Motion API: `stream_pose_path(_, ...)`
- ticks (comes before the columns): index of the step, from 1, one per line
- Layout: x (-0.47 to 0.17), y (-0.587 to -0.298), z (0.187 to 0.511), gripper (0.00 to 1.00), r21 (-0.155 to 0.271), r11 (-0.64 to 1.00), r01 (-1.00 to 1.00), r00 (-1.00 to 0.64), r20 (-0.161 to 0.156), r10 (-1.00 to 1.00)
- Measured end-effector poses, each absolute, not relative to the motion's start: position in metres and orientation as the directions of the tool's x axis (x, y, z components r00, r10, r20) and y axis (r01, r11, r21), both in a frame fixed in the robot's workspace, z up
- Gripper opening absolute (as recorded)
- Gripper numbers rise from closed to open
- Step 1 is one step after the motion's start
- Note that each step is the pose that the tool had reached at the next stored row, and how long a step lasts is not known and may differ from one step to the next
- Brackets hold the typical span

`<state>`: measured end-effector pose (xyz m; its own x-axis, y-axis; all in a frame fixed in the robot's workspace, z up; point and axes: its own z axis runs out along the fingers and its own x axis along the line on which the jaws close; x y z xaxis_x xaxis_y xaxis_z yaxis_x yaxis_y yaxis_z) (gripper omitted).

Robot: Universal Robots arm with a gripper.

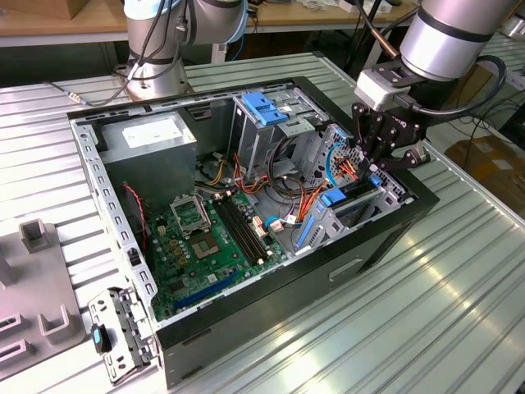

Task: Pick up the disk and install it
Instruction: 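Insert the second disk wire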

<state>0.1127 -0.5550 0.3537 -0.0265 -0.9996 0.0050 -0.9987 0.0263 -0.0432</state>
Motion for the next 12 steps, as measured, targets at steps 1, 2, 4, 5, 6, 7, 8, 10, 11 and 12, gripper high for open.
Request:
stream_pose_path(1,0.1127,-0.5550,0.3537,0.11,-0.043,0.026,-0.999,-0.027,0.005,-1.000)
stream_pose_path(2,0.1127,-0.5550,0.3537,0.11,-0.043,0.026,-0.999,-0.027,0.005,-1.000)
stream_pose_path(4,0.1126,-0.5550,0.3537,0.11,-0.043,0.026,-0.999,-0.027,0.005,-1.000)
stream_pose_path(5,0.1122,-0.5550,0.3537,0.11,-0.043,0.026,-0.999,-0.027,0.005,-1.000)
stream_pose_path(6,0.1114,-0.5550,0.3537,0.11,-0.043,0.026,-0.999,-0.027,0.005,-1.000)
stream_pose_path(7,0.1110,-0.5550,0.3537,0.11,-0.043,0.026,-0.999,-0.027,0.005,-1.000)
stream_pose_path(8,0.1102,-0.5551,0.3537,0.11,-0.043,0.026,-0.999,-0.027,0.005,-1.000)
stream_pose_path(10,0.1102,-0.5551,0.3538,0.11,-0.043,0.026,-0.999,-0.026,0.005,-1.000)
stream_pose_path(11,0.1101,-0.5551,0.3545,0.11,-0.043,0.026,-0.999,-0.027,0.005,-1.000)
stream_pose_path(12,0.1101,-0.5550,0.3559,0.11,-0.043,0.026,-0.999,-0.027,0.004,-1.000)
